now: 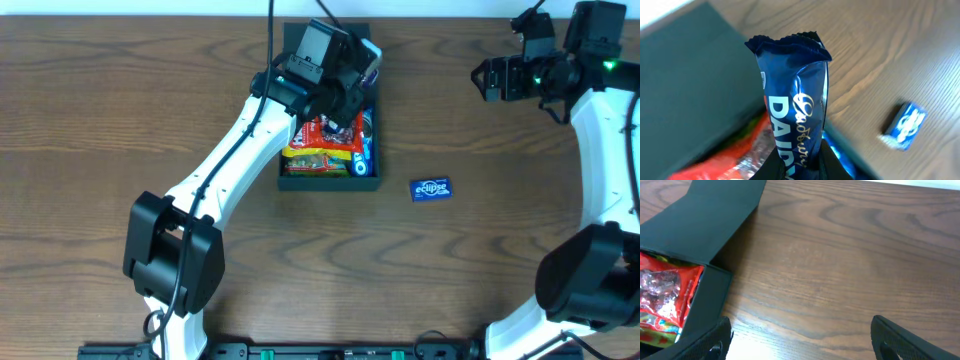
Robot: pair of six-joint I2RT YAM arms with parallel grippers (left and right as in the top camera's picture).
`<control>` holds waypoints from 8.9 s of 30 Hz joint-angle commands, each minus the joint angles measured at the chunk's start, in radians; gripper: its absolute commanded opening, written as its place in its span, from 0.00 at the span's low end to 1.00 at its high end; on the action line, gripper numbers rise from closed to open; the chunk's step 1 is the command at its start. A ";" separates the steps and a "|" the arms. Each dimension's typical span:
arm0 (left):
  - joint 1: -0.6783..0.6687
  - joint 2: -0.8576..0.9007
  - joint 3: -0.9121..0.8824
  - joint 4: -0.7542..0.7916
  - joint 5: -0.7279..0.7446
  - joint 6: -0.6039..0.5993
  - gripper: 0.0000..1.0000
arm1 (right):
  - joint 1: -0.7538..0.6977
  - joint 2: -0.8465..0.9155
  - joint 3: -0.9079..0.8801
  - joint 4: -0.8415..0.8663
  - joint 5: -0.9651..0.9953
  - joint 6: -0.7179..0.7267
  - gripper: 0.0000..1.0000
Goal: Pack container
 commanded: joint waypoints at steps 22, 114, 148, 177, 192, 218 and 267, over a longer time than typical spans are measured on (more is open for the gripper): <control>-0.111 0.140 0.000 0.037 -0.177 -0.740 0.47 | -0.006 0.001 0.000 -0.024 0.003 0.013 0.91; 0.442 -0.045 0.010 0.156 -0.096 -0.137 0.94 | 0.307 0.003 -0.622 0.150 0.311 1.421 0.56; 0.505 -0.045 0.010 0.106 -0.158 -0.065 0.95 | 0.576 -0.001 -0.224 0.108 -0.243 -0.591 0.01; 0.505 -0.041 0.010 0.047 -0.074 -0.067 0.26 | 0.415 -0.034 -0.221 0.494 -0.083 0.187 0.73; 0.505 0.219 0.010 0.310 0.224 -0.434 0.06 | 0.207 0.247 -0.221 0.614 -0.179 0.561 0.01; 0.441 0.394 0.013 0.383 0.271 -0.743 0.06 | 0.256 0.559 -0.013 0.665 -0.317 0.629 0.01; 0.471 0.401 0.046 0.437 0.436 -0.747 0.06 | 0.262 0.544 -0.013 1.146 -1.098 0.590 0.01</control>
